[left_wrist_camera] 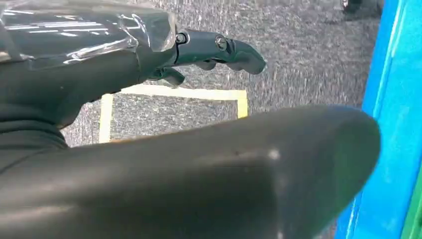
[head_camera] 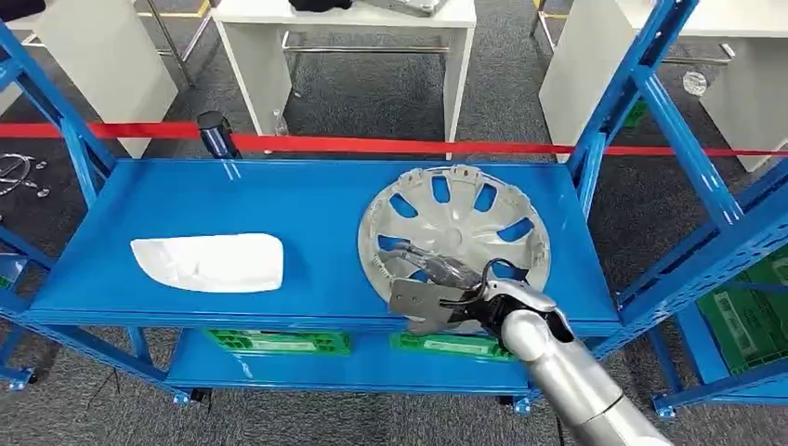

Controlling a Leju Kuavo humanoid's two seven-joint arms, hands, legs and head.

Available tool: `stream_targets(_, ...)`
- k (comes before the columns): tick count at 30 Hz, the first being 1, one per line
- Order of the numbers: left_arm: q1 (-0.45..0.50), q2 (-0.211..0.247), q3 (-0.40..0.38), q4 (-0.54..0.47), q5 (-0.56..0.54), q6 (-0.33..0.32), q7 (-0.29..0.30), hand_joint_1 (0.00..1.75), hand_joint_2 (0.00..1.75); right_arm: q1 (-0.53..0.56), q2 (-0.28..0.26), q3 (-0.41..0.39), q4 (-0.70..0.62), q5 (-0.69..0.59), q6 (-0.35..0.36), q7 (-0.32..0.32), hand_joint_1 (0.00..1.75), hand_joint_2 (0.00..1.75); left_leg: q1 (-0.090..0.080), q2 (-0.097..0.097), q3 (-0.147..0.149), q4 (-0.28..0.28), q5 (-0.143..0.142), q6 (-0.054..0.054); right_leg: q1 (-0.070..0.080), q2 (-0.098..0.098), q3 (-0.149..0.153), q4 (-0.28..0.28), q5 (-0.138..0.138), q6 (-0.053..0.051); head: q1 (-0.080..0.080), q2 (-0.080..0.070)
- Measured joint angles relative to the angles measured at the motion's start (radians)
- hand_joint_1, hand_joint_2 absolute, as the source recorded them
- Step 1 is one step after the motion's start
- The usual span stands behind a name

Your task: Take the parts from the cabinet and place them on the table.

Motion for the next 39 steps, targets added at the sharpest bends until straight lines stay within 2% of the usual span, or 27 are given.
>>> stream_targets(2,-0.002,0.006,-0.003,0.011,0.001,0.003,-0.001,0.00,0.00,0.008,-0.009,-0.005,0.001,-0.012,0.012,-0.002,0.00,1.75,-0.001,0.000,-0.001,0.000,0.000,0.003,0.000,0.000,-0.084,0.168,-0.064,-0.008,0.002,0.000)
stream_targets(4,-0.002,0.007,-0.005,0.016,0.004,0.003,-0.001,0.00,0.00,0.025,-0.019,-0.006,0.001,-0.023,0.021,-0.002,0.00,1.75,-0.002,-0.001,-0.001,0.002,-0.002,0.004,0.000,0.000,-0.143,0.274,-0.087,-0.002,0.002,0.000)
stream_targets(5,-0.002,0.008,-0.005,0.018,0.005,0.001,-0.001,0.00,0.00,0.031,-0.023,-0.009,0.001,-0.026,0.021,-0.002,0.00,1.75,-0.002,-0.002,-0.001,0.002,-0.002,0.004,-0.001,-0.001,-0.140,0.256,-0.073,0.006,0.002,0.000)
stream_targets(6,-0.002,0.008,-0.007,0.020,0.010,0.000,-0.001,0.00,0.00,0.032,-0.028,-0.011,0.001,-0.029,0.021,-0.002,0.00,1.75,-0.001,-0.003,0.000,0.004,-0.003,0.002,-0.003,-0.002,-0.110,0.185,-0.039,0.017,0.003,0.000)
stream_targets(8,-0.002,0.008,-0.012,0.021,0.013,-0.005,-0.001,0.00,0.00,0.031,-0.039,-0.017,0.001,-0.032,0.022,-0.001,0.00,1.75,-0.001,-0.004,-0.001,0.015,-0.010,-0.006,-0.008,-0.006,-0.012,-0.015,0.037,0.034,0.003,0.000)
stream_targets(10,-0.002,0.010,-0.013,0.021,0.014,-0.005,-0.001,0.00,0.00,0.035,-0.042,-0.016,0.000,-0.026,0.025,0.006,0.00,1.75,-0.010,-0.003,-0.005,0.026,-0.021,-0.018,-0.006,-0.005,0.006,-0.047,0.047,0.010,0.003,0.000)
stream_targets(12,-0.002,0.011,-0.013,0.022,0.014,-0.004,-0.001,0.00,0.00,0.041,-0.049,-0.016,0.000,-0.013,0.024,0.013,0.00,1.75,-0.008,-0.003,-0.003,0.025,-0.020,-0.021,-0.001,-0.005,0.006,-0.043,0.046,-0.001,0.003,0.000)
stream_targets(14,-0.001,0.011,-0.013,0.022,0.014,-0.003,-0.001,0.00,0.00,0.043,-0.052,-0.013,-0.002,0.010,0.022,0.018,0.00,1.75,-0.003,-0.003,-0.013,0.036,-0.031,-0.031,-0.010,-0.004,0.010,-0.047,0.050,-0.012,0.004,0.000)
stream_targets(16,-0.002,0.009,-0.013,0.022,0.014,-0.003,-0.001,0.00,0.00,0.044,-0.053,-0.010,-0.005,0.037,0.018,0.024,0.00,1.75,-0.001,-0.001,-0.051,0.132,-0.091,-0.042,-0.010,-0.004,0.013,-0.047,0.048,-0.018,-0.002,0.000)
stream_targets(18,-0.002,0.009,-0.014,0.022,0.014,-0.003,-0.001,0.00,0.00,0.051,-0.055,-0.003,-0.008,0.068,0.015,0.028,0.00,1.75,0.001,-0.001,-0.134,0.305,-0.163,-0.048,-0.007,-0.004,0.012,-0.046,0.048,-0.022,-0.002,0.000)
stream_targets(19,0.000,0.008,-0.015,0.022,0.014,-0.003,-0.001,0.00,0.00,0.058,-0.056,0.002,-0.010,0.081,0.015,0.030,0.00,1.75,0.002,-0.001,-0.160,0.354,-0.172,-0.048,-0.006,-0.004,0.012,-0.046,0.048,-0.023,-0.002,0.000)
stream_targets(20,0.002,0.007,-0.016,0.023,0.014,-0.004,0.000,0.00,0.00,0.063,-0.056,0.008,-0.011,0.096,0.015,0.031,0.00,1.75,0.002,-0.001,-0.160,0.348,-0.157,-0.046,-0.004,-0.004,0.013,-0.046,0.047,-0.023,-0.002,0.000)
stream_targets(21,0.002,0.007,-0.017,0.022,0.014,-0.005,0.000,0.00,0.00,0.067,-0.057,0.012,-0.016,0.108,0.014,0.032,0.00,1.75,0.002,-0.001,-0.138,0.298,-0.123,-0.042,-0.002,-0.003,0.014,-0.046,0.047,-0.023,-0.002,0.000)
stream_targets(22,0.001,0.007,-0.019,0.022,0.014,-0.006,0.000,0.00,0.00,0.069,-0.057,0.014,-0.022,0.117,0.014,0.034,0.00,1.75,0.000,-0.001,-0.097,0.214,-0.079,-0.034,0.001,-0.001,0.015,-0.047,0.047,-0.023,-0.002,0.000)
stream_targets(23,0.001,0.007,-0.022,0.022,0.014,-0.006,0.000,0.00,0.00,0.071,-0.057,0.017,-0.029,0.129,0.014,0.035,0.00,1.75,-0.004,-0.001,-0.042,0.105,-0.033,-0.019,0.004,0.000,0.018,-0.047,0.047,-0.023,-0.002,0.000)
stream_targets(24,0.001,0.008,-0.024,0.020,0.014,-0.006,0.001,0.00,0.00,0.072,-0.057,0.019,-0.035,0.141,0.013,0.038,0.00,1.75,-0.012,-0.001,-0.008,0.037,-0.029,-0.002,0.001,0.001,0.018,-0.048,0.047,-0.023,-0.001,0.000)
stream_targets(25,0.000,0.008,-0.026,0.018,0.014,-0.006,0.003,0.00,0.00,0.072,-0.058,0.023,-0.039,0.151,0.012,0.040,0.00,1.75,-0.014,0.007,-0.005,0.034,-0.031,0.000,0.011,0.001,0.014,-0.049,0.046,-0.020,0.000,0.000)
stream_targets(28,0.002,0.006,-0.030,0.012,0.017,-0.006,0.005,0.00,0.00,0.091,-0.060,0.035,-0.059,0.191,0.011,0.045,0.00,1.75,-0.020,0.005,-0.006,0.029,-0.029,0.002,0.004,-0.002,0.016,-0.053,0.048,-0.007,-0.003,0.000)
stream_targets(30,0.002,0.002,-0.037,0.008,0.020,-0.009,0.005,0.00,0.00,0.097,-0.066,0.038,-0.072,0.217,0.010,0.049,0.02,1.75,-0.010,0.007,0.016,-0.003,-0.011,0.005,0.007,-0.004,0.003,-0.031,0.033,-0.003,-0.002,0.000)
stream_targets(31,0.001,0.001,-0.040,0.006,0.021,-0.009,0.005,0.00,0.00,0.096,-0.066,0.041,-0.077,0.235,0.007,0.049,0.12,1.75,-0.008,0.007,0.017,-0.006,-0.008,0.010,0.006,-0.004,-0.023,0.024,0.004,-0.006,0.002,0.000)
stream_targets(32,0.001,0.000,-0.041,0.005,0.021,-0.010,0.006,0.00,0.00,0.099,-0.067,0.042,-0.077,0.250,0.003,0.050,1.47,1.75,-0.008,0.007,0.016,-0.006,-0.008,0.011,0.003,-0.004,-0.063,0.107,-0.031,-0.008,0.002,0.000)
stream_targets(33,0.001,-0.003,-0.042,0.005,0.021,-0.010,0.006,0.00,0.00,0.105,-0.069,0.046,-0.077,0.269,0.000,0.052,1.62,1.75,-0.008,0.007,0.016,-0.006,-0.008,0.011,0.000,-0.004,-0.103,0.191,-0.059,-0.008,0.002,0.000)
stream_targets(34,0.002,-0.004,-0.042,0.005,0.021,-0.010,0.006,0.00,0.00,0.111,-0.070,0.049,-0.077,0.291,-0.005,0.055,1.62,1.75,-0.008,0.006,0.015,-0.005,-0.008,0.011,-0.001,-0.004,-0.134,0.251,-0.076,-0.003,0.002,0.000)
stream_targets(35,0.003,-0.005,-0.042,0.005,0.022,-0.009,0.007,0.00,0.00,0.116,-0.071,0.053,-0.077,0.311,-0.010,0.059,1.66,1.75,-0.008,0.005,0.014,-0.004,-0.009,0.010,-0.004,-0.004,-0.143,0.265,-0.072,0.006,0.002,0.000)
stream_targets(36,0.004,-0.008,-0.042,0.005,0.023,-0.008,0.007,0.00,0.00,0.118,-0.071,0.057,-0.077,0.335,-0.017,0.059,1.73,1.75,-0.007,0.004,0.015,-0.004,-0.009,0.009,-0.009,-0.004,-0.127,0.229,-0.051,0.018,0.002,0.000)
stream_targets(38,0.004,-0.011,-0.043,0.004,0.028,-0.006,0.007,0.00,0.00,0.117,-0.071,0.061,-0.078,0.365,-0.027,0.061,1.73,1.75,-0.004,0.003,0.014,0.008,-0.016,0.000,-0.017,-0.007,-0.036,0.049,0.020,0.044,0.003,0.000)
stream_targets(39,0.004,-0.013,-0.044,0.003,0.031,-0.005,0.007,0.00,0.00,0.116,-0.070,0.061,-0.080,0.380,-0.033,0.061,1.73,1.75,-0.006,0.002,0.012,0.018,-0.023,-0.008,-0.021,-0.012,0.006,-0.035,0.039,0.047,0.004,0.000)
